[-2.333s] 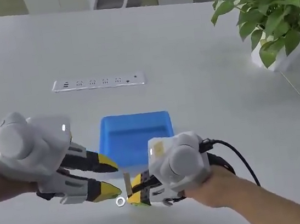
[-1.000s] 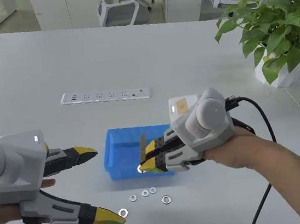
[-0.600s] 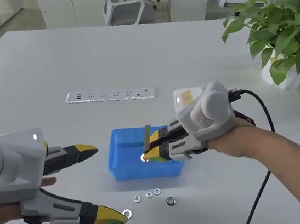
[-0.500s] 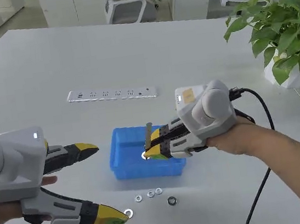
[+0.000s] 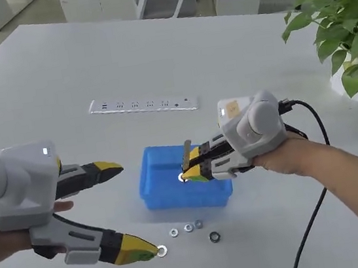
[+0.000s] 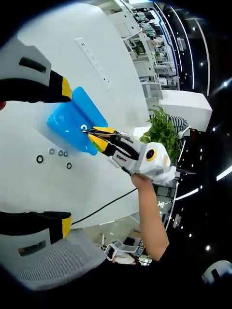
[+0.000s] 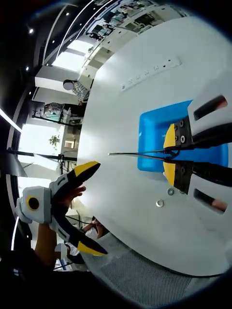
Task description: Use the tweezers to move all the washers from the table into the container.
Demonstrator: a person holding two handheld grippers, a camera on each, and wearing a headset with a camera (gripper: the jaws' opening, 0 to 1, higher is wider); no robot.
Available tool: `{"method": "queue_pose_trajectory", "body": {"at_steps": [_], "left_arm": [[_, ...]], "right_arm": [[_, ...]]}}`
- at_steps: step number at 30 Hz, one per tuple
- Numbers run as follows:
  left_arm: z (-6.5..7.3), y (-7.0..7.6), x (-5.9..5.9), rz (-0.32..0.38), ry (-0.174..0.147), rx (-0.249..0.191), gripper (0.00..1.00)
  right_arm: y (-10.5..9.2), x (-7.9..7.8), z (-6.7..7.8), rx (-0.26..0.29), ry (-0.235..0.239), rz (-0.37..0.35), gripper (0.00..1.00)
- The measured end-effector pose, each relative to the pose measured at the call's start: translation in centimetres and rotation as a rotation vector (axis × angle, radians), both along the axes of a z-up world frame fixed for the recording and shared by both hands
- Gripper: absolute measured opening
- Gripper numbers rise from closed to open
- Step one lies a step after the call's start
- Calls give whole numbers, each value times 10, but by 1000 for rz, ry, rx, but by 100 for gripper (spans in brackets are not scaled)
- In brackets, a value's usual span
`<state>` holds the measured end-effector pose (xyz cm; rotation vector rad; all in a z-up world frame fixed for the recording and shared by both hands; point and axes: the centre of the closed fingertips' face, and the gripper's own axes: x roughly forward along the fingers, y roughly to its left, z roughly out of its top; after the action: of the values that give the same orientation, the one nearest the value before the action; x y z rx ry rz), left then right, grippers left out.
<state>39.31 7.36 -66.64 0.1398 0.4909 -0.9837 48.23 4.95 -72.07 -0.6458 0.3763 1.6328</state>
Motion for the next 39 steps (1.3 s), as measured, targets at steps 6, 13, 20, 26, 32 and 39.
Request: {"method": "queue_pose_trajectory", "body": {"at_steps": [6, 13, 20, 26, 32, 39], "left_arm": [[1, 5, 4, 21, -5, -12, 99], [1, 9, 9, 39, -7, -19, 99], [-1, 8, 13, 35, 0, -25, 97], [-2, 5, 19, 34, -5, -32, 92], [-4, -3, 26, 13, -10, -27, 87], [-5, -14, 39, -14, -30, -14, 75]], "right_arm": [[0, 6, -14, -25, 9, -1, 8], [0, 9, -25, -43, 23, -2, 8], [-3, 11, -36, -62, 44, -10, 8], [-5, 12, -42, -72, 53, -11, 8], [-8, 12, -48, -85, 58, -8, 8], [-9, 11, -50, -85, 63, -10, 8]]}}
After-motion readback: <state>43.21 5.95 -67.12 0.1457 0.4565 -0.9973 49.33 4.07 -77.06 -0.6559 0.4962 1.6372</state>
